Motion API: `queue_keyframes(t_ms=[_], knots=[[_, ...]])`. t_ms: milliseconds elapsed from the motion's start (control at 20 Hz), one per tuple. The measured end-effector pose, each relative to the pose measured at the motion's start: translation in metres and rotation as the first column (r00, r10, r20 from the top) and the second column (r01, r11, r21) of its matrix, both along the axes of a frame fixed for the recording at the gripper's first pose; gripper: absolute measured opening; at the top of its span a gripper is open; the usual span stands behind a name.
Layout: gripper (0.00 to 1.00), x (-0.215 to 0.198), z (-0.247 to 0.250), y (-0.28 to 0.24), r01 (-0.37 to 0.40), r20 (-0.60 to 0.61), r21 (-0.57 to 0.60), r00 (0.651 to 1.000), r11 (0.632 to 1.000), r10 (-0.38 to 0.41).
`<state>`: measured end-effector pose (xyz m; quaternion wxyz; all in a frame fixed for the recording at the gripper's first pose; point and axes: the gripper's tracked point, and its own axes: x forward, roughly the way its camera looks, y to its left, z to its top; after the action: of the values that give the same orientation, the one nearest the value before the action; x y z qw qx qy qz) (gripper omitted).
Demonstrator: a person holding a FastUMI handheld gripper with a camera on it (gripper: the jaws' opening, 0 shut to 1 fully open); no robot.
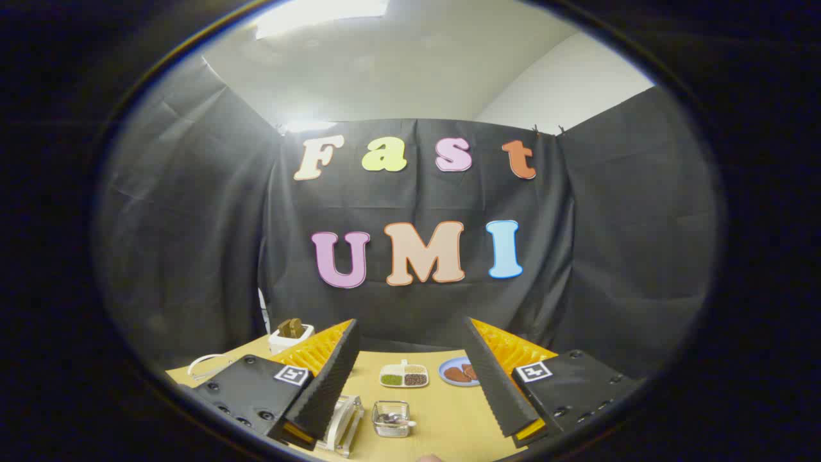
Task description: Take the plate from the dish rack, then take the spoon from the basket and place it into the plate.
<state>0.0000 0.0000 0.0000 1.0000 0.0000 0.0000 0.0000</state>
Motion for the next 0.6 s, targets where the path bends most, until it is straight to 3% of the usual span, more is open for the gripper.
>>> queue_keyframes(t_ms=[600], knots=[[1.00, -0.0021, -0.0014, -0.0044, 0.004, -0.004, 0.002, 1.000, 1.000, -0.004]])
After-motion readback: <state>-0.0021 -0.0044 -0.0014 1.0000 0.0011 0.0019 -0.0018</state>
